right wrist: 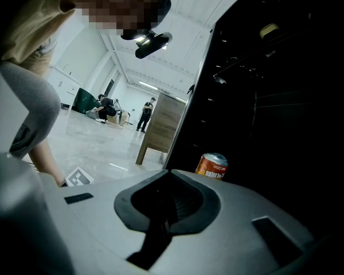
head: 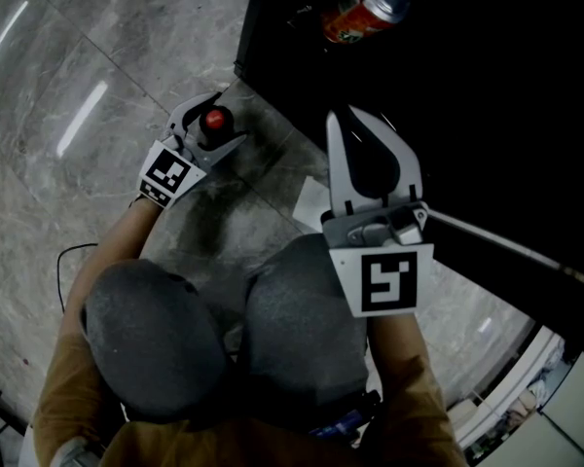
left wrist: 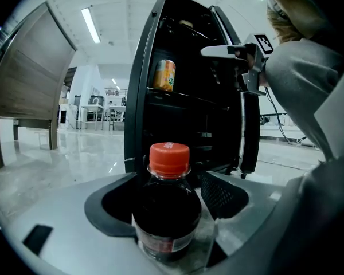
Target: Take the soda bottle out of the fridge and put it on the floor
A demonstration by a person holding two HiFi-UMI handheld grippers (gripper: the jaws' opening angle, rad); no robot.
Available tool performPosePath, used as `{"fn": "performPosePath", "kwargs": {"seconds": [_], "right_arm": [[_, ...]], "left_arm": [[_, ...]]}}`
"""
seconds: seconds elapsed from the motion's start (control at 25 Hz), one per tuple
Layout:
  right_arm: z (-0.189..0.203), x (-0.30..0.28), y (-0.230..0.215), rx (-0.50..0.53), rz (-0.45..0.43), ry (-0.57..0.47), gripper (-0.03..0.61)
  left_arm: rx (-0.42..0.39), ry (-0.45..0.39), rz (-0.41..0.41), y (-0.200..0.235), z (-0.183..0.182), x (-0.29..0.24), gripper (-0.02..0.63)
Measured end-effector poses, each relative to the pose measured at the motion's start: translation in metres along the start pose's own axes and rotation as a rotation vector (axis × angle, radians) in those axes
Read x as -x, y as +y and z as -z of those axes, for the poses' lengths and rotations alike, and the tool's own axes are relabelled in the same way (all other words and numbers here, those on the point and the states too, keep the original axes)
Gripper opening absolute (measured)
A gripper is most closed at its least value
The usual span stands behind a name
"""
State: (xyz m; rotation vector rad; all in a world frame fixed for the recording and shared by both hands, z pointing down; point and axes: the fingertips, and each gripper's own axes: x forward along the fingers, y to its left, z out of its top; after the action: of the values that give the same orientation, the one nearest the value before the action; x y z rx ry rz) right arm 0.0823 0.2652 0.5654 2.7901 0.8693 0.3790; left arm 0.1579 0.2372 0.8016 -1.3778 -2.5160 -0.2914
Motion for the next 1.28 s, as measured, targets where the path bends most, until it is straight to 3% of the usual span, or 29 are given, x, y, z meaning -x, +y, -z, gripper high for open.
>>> {"fn": "performPosePath", "kwargs": {"seconds": [0.44,0.68,0.92,1.08,1.2,1.28], "right_arm": [[0.0,-0.007,0.008,-0.01,-0.013,-0.001,0.003],[-0.001,-0.01,0.01,-0.035,-0.017,0.003,0.003],[-0.044,-0.004,0.053,0.037,-0.01,0.035,0.003],[-0.043,-0.011,0.061,0.025,-0.044,0.074,0.003],[-0.049,-0.016,0.068,0.04,-0.063,0.088,0.003],[-0.056,-0.021,0.07,0.052,-0.065,0.093,0.003]], "left_arm": [[-0.03,-0.016,0.015,-0.003,-0.018,0.013,0.331],[-0.003,-0.033,0.027,-0.002,-0.029,0.016,0.331],[-0.036,-0.148,0.036,-0.004,-0.067,0.063,0.328],[-0.052,-0.141,0.028,0.001,-0.081,0.068,0.327],[-0.071,-0.163,0.007,0.008,-0.091,0.072,0.305],[-0.072,-0.18,-0.003,0.012,-0.096,0.078,0.25]]}}
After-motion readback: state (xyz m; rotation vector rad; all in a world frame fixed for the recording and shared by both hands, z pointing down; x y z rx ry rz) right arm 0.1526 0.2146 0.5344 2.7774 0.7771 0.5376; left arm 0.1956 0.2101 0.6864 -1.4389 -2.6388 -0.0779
